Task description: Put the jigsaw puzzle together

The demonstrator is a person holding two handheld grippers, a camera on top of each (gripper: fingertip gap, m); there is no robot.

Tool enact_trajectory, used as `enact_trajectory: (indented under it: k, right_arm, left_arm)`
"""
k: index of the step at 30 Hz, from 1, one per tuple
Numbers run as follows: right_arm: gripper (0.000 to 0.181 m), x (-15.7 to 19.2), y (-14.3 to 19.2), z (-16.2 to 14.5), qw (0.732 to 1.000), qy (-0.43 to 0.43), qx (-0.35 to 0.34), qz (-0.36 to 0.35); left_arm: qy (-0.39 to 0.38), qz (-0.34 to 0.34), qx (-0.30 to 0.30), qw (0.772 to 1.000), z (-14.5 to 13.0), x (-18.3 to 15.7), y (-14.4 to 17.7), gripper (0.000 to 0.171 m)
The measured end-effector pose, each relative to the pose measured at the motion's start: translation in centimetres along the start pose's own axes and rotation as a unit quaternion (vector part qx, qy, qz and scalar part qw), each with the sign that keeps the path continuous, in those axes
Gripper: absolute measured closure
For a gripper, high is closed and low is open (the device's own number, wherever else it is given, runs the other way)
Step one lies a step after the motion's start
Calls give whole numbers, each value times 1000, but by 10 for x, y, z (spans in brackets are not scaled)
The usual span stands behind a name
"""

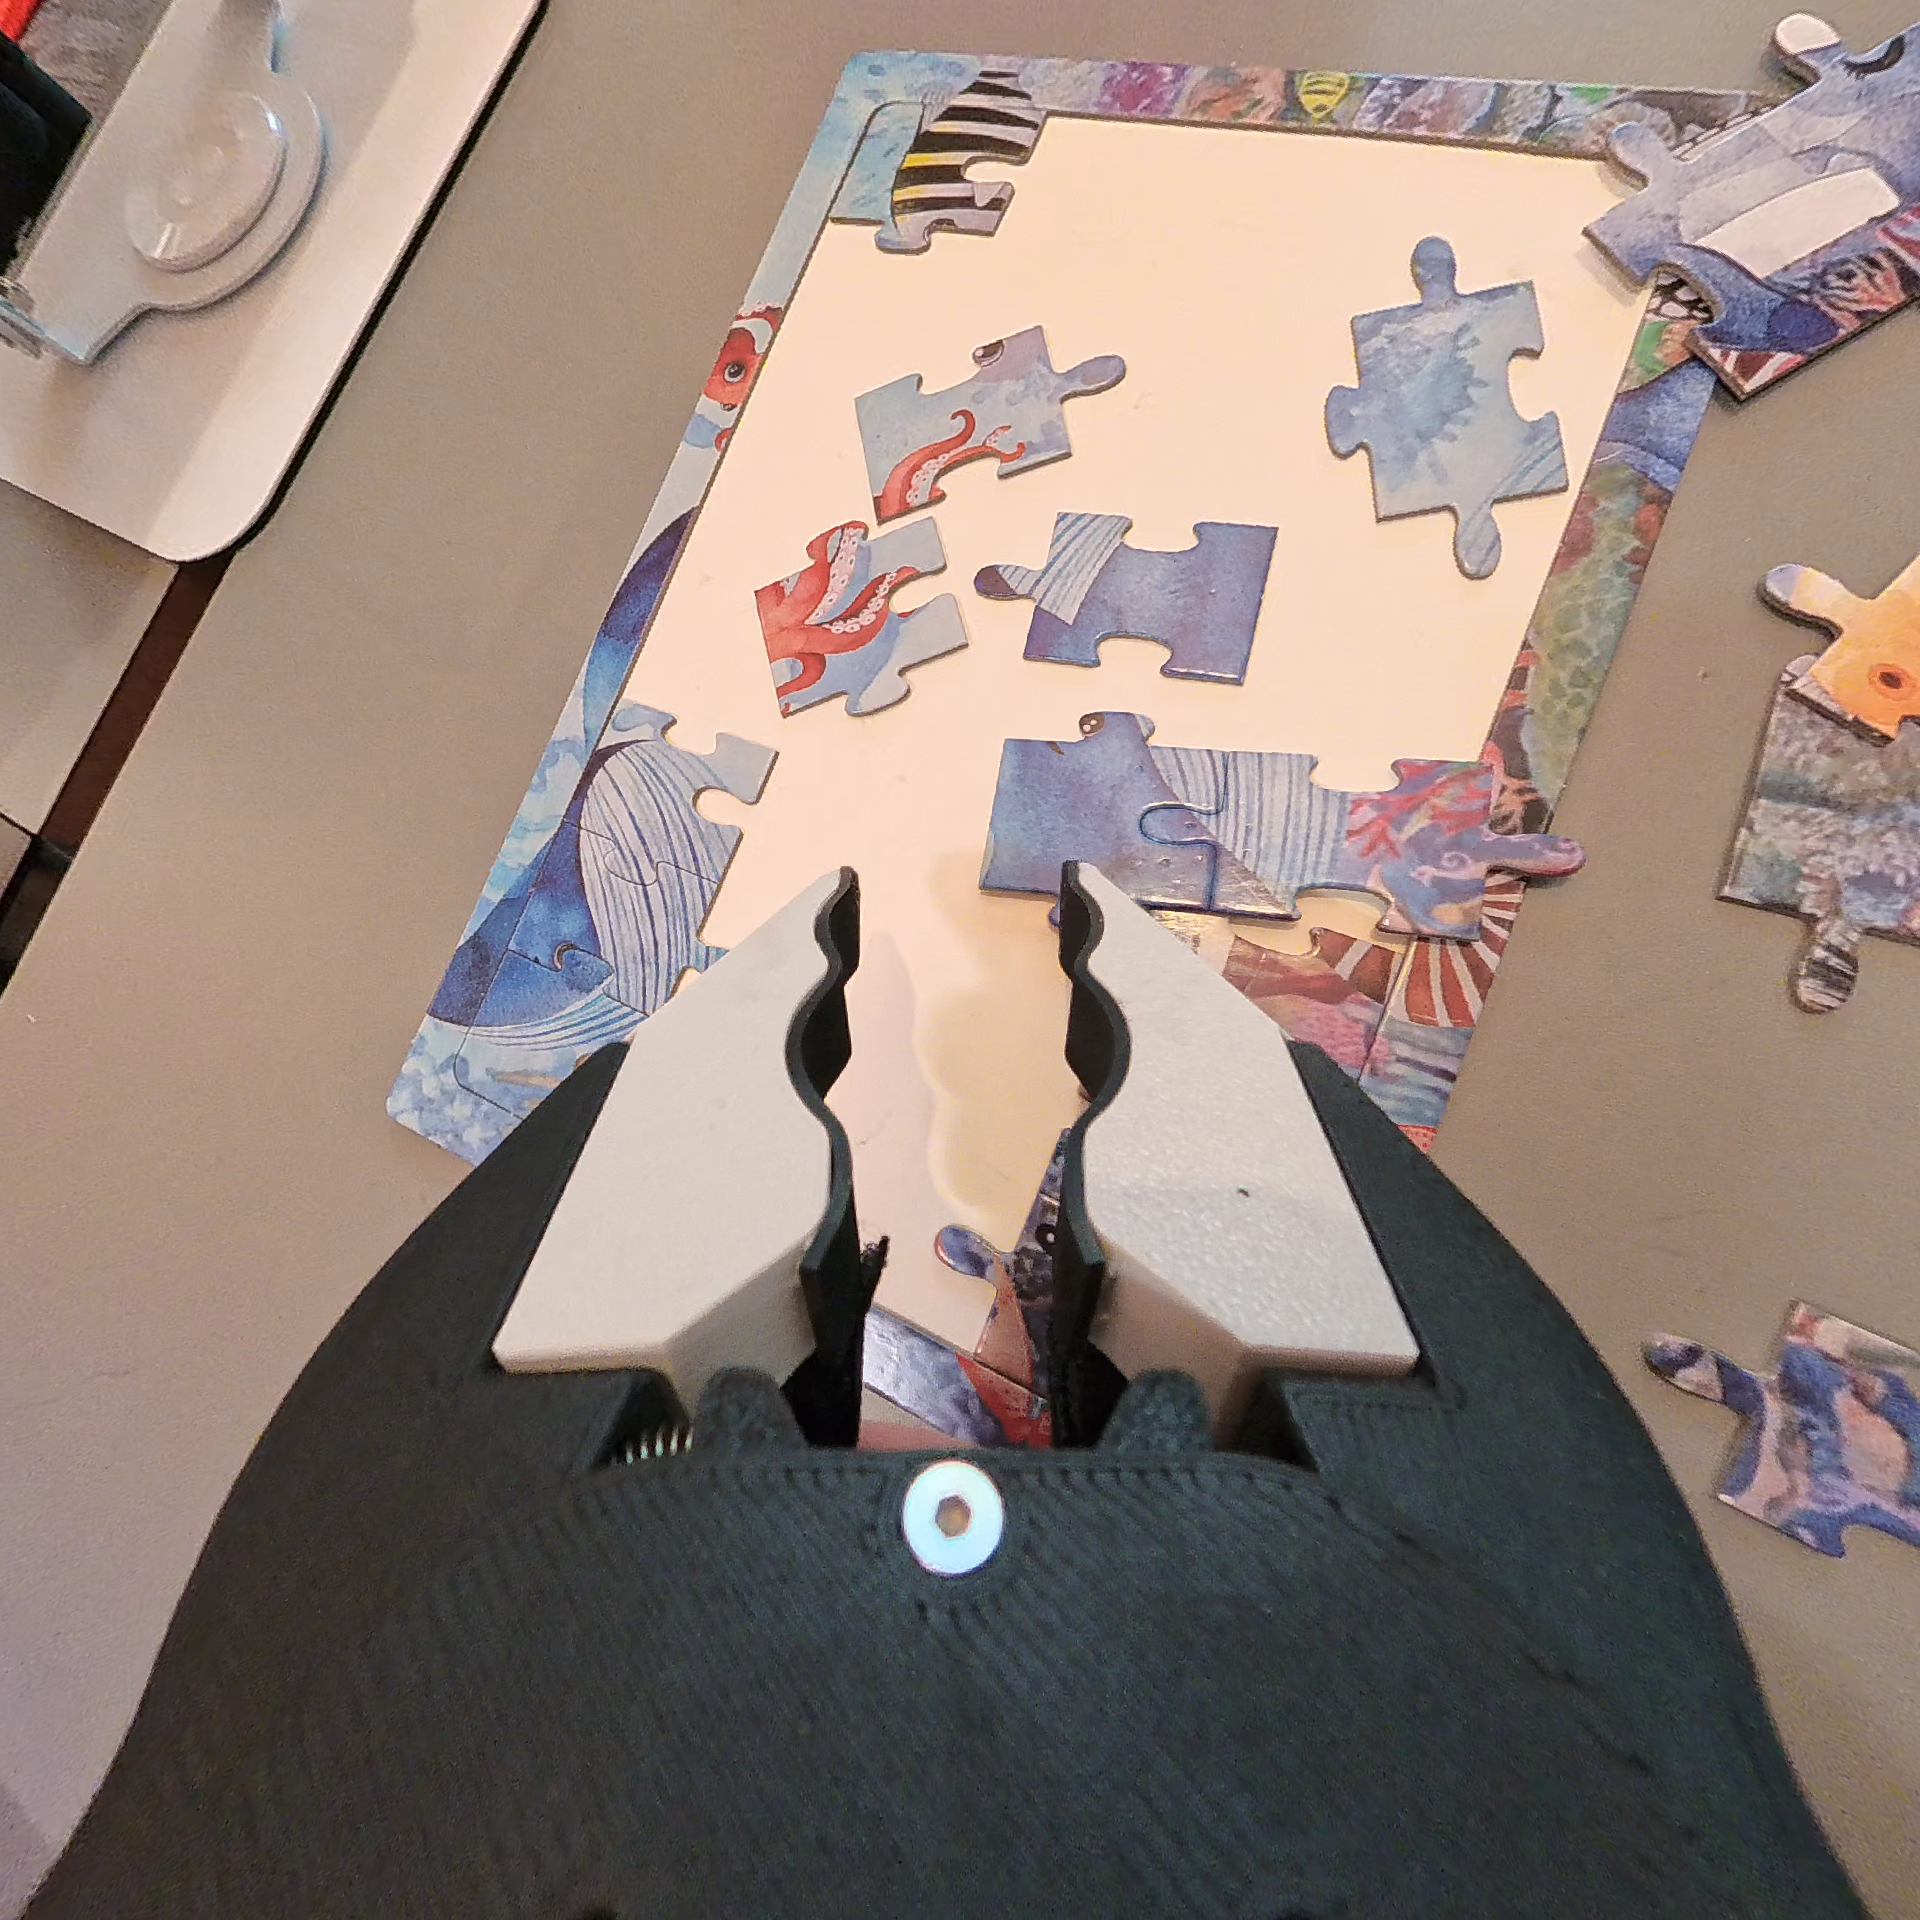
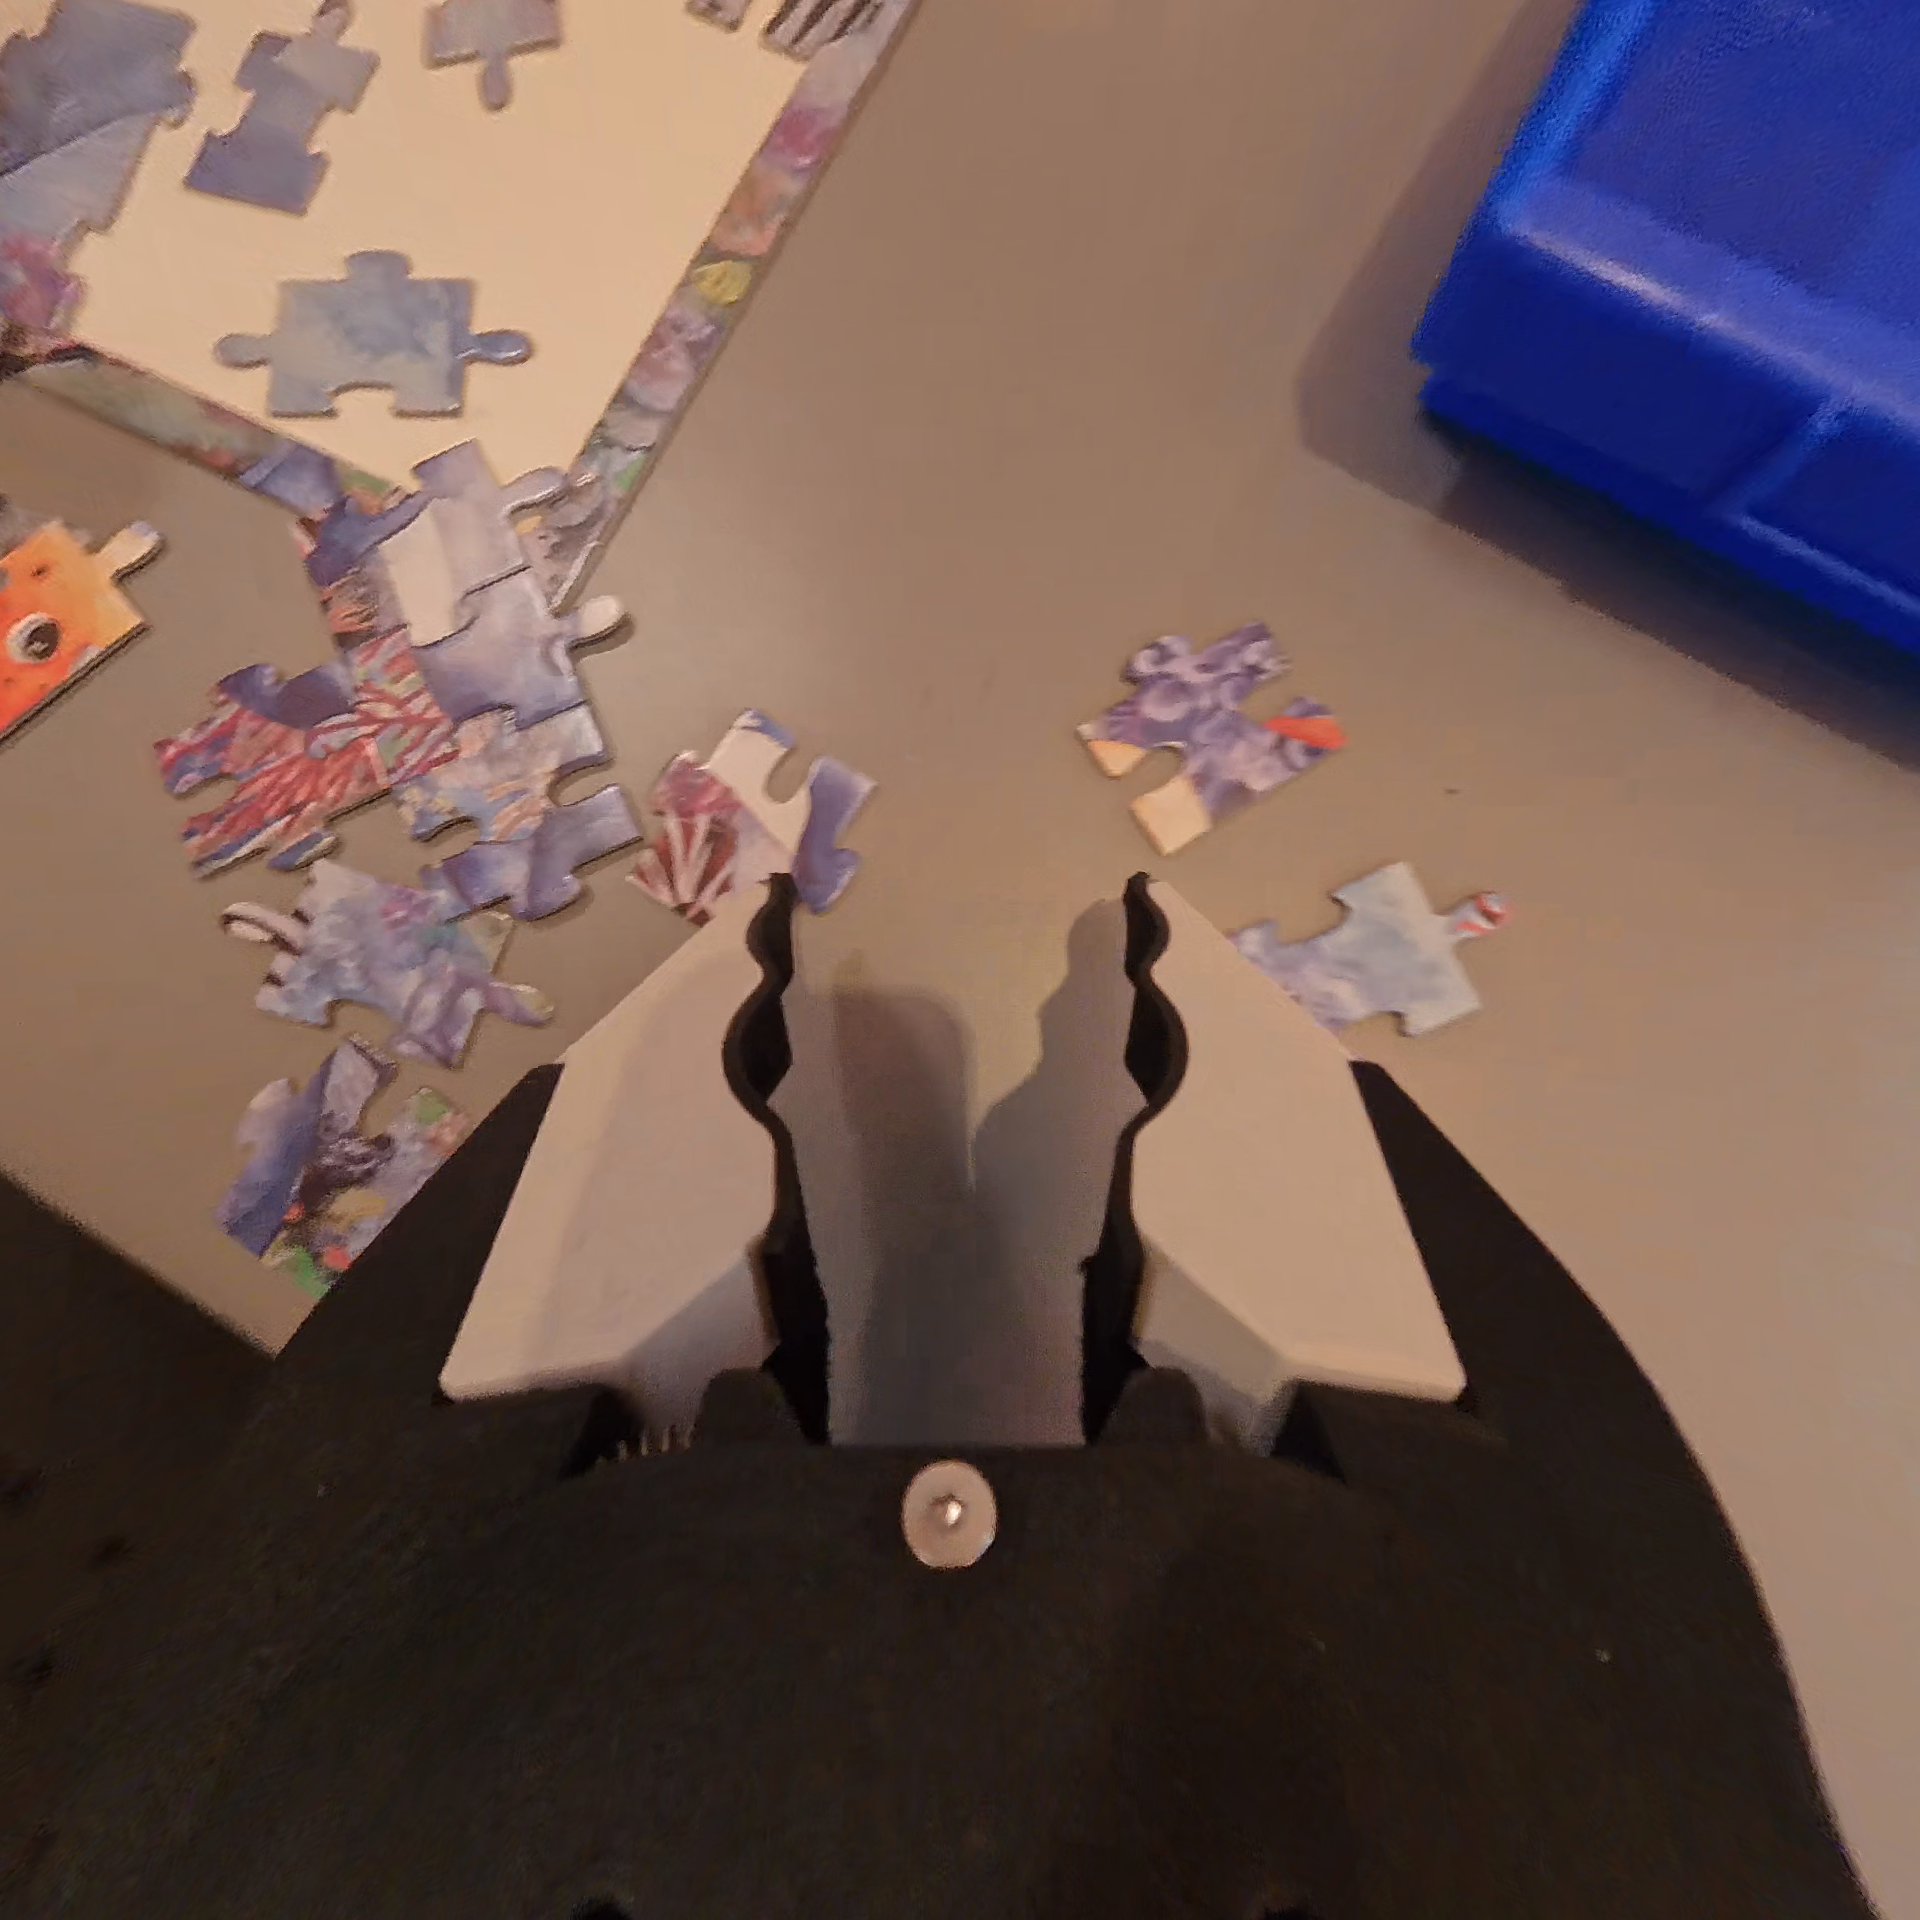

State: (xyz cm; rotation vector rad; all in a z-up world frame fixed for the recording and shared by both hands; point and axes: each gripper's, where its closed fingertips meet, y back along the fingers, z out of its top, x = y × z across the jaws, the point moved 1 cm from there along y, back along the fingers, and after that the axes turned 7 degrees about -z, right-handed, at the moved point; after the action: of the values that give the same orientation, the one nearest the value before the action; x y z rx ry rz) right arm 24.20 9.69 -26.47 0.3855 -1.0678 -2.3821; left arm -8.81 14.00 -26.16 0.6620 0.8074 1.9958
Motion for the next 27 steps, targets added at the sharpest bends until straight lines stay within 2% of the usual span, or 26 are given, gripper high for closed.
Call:
enact_trajectory:
  k: [3,6,10,13,17,23,24,25,26,27]
  right_arm:
    - [111,-35,0,-2,999,-5,8,-46]
    - [116,-68,1,-14,996,-41,21,-70]
    - [108,-82,-1,-31,995,-75,41,-58]
    - [107,-79,-5,-29,996,-63,30,-62]
    - [133,-76,-9,-23,997,-53,16,-61]
    - [140,-73,-8,-22,997,-56,7,-59]
    - [146,-72,-8,-22,997,-56,6,-57]
    - [164,-70,-6,-20,997,-55,0,-54]
    - [168,-69,-5,-19,997,-56,-5,-52]
    - [163,-68,-4,-18,997,-57,-8,-51]
  left_arm:
    - [4,7,1,1000,-2,4,0,135]
    - [12,18,1,1000,-5,10,1,135]
    - [17,22,4,1000,-7,13,0,135]
    - [18,25,8,1000,-8,14,-3,135]
    - [22,38,8,999,-9,19,-2,135]
    - [41,60,-7,997,-9,32,7,135]
    - [43,64,-7,997,-10,34,9,135]
    - [46,68,-7,997,-12,36,10,135]
    - [50,71,-5,996,-14,39,12,135]
    - [54,77,-3,996,-17,43,15,134]
